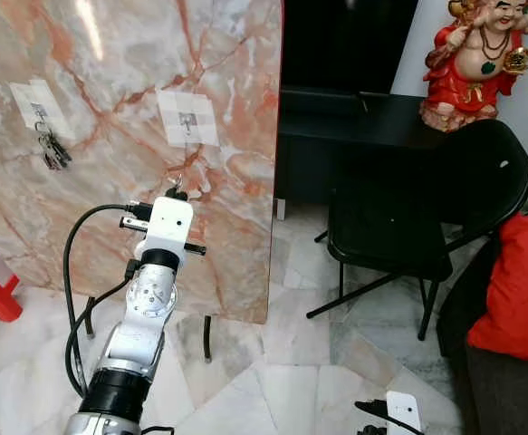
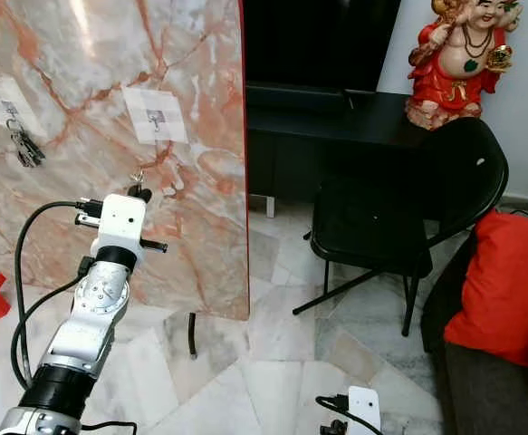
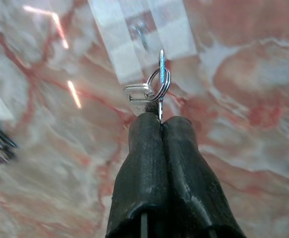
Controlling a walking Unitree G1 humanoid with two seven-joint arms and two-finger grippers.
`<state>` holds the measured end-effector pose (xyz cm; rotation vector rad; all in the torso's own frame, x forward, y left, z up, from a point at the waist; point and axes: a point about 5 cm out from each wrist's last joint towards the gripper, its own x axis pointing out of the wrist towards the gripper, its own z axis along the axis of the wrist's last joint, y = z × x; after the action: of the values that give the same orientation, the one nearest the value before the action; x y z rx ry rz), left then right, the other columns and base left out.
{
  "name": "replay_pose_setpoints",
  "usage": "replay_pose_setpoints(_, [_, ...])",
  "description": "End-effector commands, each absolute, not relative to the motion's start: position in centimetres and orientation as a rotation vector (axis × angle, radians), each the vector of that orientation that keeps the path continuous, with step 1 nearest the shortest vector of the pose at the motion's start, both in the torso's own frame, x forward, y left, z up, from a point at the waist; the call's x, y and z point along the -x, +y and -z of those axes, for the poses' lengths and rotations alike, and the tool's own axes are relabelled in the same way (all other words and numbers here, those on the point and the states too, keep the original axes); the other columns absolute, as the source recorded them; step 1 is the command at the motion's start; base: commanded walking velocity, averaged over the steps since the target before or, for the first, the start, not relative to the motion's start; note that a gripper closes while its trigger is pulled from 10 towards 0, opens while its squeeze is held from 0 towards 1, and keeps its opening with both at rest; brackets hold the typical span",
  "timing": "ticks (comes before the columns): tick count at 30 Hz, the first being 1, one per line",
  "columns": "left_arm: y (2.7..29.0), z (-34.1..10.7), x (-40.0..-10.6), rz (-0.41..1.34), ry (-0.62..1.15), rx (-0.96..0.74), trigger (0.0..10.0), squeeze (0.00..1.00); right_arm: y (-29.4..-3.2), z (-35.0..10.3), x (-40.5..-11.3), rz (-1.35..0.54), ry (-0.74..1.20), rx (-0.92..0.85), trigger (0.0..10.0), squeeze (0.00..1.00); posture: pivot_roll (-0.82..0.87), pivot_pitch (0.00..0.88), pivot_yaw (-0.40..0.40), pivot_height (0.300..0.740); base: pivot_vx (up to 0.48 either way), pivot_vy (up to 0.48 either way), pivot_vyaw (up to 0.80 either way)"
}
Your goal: Hang keys on a hook
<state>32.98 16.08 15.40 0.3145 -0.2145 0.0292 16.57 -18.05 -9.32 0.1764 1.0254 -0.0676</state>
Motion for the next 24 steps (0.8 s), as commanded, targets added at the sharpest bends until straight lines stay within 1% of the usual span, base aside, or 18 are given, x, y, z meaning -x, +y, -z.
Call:
replay_pose_setpoints(1, [17.1, -12.6, -32.5, -0.002, -0.093, -0.326, 10.0, 0.00, -18.0, 9.3, -16.6, 0.068, 1.024, -0.174, 10.0, 0.00, 0.01, 0.012, -0.023, 0.740, 0.000, 0.000, 0.00])
replay_pose_setpoints(2, [17.4, -11.9, -32.3, 0.003, -0.062, -0.338, 10.0, 0.00, -18.0, 9.3, -16.6, 0.068, 1.024, -0.174, 10.0, 0.00, 0.01, 0.012, -0.023, 0.740, 0.000, 0.000, 0.00])
replay_pose_setpoints(4, [19.5, -8.6, -31.1, -0.022, 0.064, -0.380, 10.0, 0.00, -18.0, 9.3, -16.6, 0.069, 1.024, -0.174, 10.0, 0.00, 0.01, 0.015, -0.022, 0.740, 0.000, 0.000, 0.00])
replay_pose_setpoints(5, [19.5, -8.6, -31.1, -0.022, 0.064, -0.380, 10.0, 0.00, -18.0, 9.3, -16.6, 0.069, 1.024, -0.174, 10.0, 0.00, 0.01, 0.015, -0.022, 0.740, 0.000, 0.000, 0.00])
replay_pose_setpoints(6, [20.4, -7.5, -30.6, -0.043, 0.111, -0.379, 10.0, 0.00, -18.0, 9.3, -16.6, 0.069, 1.024, -0.174, 10.0, 0.00, 0.01, 0.015, -0.022, 0.740, 0.000, 0.000, 0.00])
replay_pose_setpoints(8, [22.6, -4.2, -29.0, -0.088, 0.280, -0.369, 10.0, 0.00, -18.0, 9.3, -16.6, 0.067, 1.025, -0.173, 10.0, 0.00, 0.02, 0.017, -0.024, 0.740, 0.000, 0.000, 0.00])
replay_pose_setpoints(9, [23.7, -1.9, -27.6, -0.087, 0.424, -0.388, 10.0, 0.00, -18.0, 9.3, -16.6, 0.066, 1.025, -0.174, 10.0, 0.00, 0.02, 0.021, -0.026, 0.740, 0.000, 0.000, 0.00])
replay_pose_setpoints(10, [24.4, -0.4, -26.5, -0.084, 0.520, -0.402, 10.0, 0.00, -17.9, 9.3, -16.7, 0.066, 1.025, -0.174, 10.0, 0.00, 0.02, 0.021, -0.026, 0.740, 0.000, 0.000, 0.00])
replay_pose_setpoints(11, [24.9, 2.0, -24.4, -0.022, 0.693, -0.428, 10.0, 0.00, -17.9, 9.3, -16.7, 0.064, 1.026, -0.173, 10.0, 0.00, 0.03, 0.027, -0.026, 0.740, 0.000, 0.000, 0.00])
replay_pose_setpoints(12, [25.3, 6.5, -18.2, 0.217, 1.072, -0.556, 10.0, 0.00, -18.0, 9.3, -16.7, 0.061, 1.028, -0.169, 10.0, 0.00, 0.03, 0.026, -0.025, 0.740, 0.000, 0.000, 0.00])
replay_pose_setpoints(13, [25.3, 6.5, -18.2, 0.217, 1.072, -0.556, 10.0, 0.00, -18.0, 9.3, -16.7, 0.061, 1.028, -0.169, 10.0, 0.00, 0.03, 0.026, -0.025, 0.740, 0.000, 0.000, 0.00])
replay_pose_setpoints(14, [25.6, 8.0, -14.7, 0.403, 1.248, -0.668, 10.0, 0.00, -18.0, 9.3, -16.7, 0.060, 1.028, -0.168, 10.0, 0.00, 0.03, 0.028, -0.027, 0.740, 0.000, 0.000, 0.00])
replay_pose_setpoints(15, [26.0, 8.8, -12.3, 0.515, 1.353, -0.729, 10.0, 0.00, -18.0, 9.3, -16.7, 0.060, 1.027, -0.168, 10.0, 0.00, 0.03, 0.033, -0.024, 0.740, 0.000, 0.000, 0.00])
replay_pose_setpoints(17, [26.3, 9.2, -10.7, 0.499, 1.390, -0.704, 10.0, 0.00, -18.1, 9.3, -16.7, 0.062, 1.027, -0.168, 10.0, 0.00, 0.03, 0.033, -0.024, 0.740, 0.000, 0.000, 0.00])
replay_pose_setpoints(18, [26.3, 9.2, -11.1, 0.399, 1.360, -0.638, 10.0, 0.00, -18.1, 9.3, -16.7, 0.063, 1.027, -0.168, 10.0, 0.00, 0.03, 0.038, -0.027, 0.740, 0.000, 0.000, 0.00])
replay_pose_setpoints(19, [26.0, 9.2, -11.5, 0.357, 1.335, -0.589, 10.0, 0.00, -18.1, 9.3, -16.7, 0.061, 1.028, -0.165, 10.0, 0.00, 0.04, 0.042, -0.033, 0.740, 0.000, 0.000, 0.00])
replay_pose_setpoints(20, [25.4, 9.2, -12.0, 0.338, 1.309, -0.546, 10.0, 0.00, -18.2, 9.3, -16.7, 0.058, 1.030, -0.161, 10.0, 0.00, 0.04, 0.042, -0.036, 0.740, 0.000, 0.000, 0.00])
replay_pose_setpoints(24, [24.6, 9.2, -12.9, 0.335, 1.285, -0.517, 10.0, 0.00, -18.1, 9.3, -16.7, 0.053, 1.030, -0.159, 10.0, 0.00, 0.03, 0.045, -0.033, 0.740, 0.000, 0.000, 0.00])
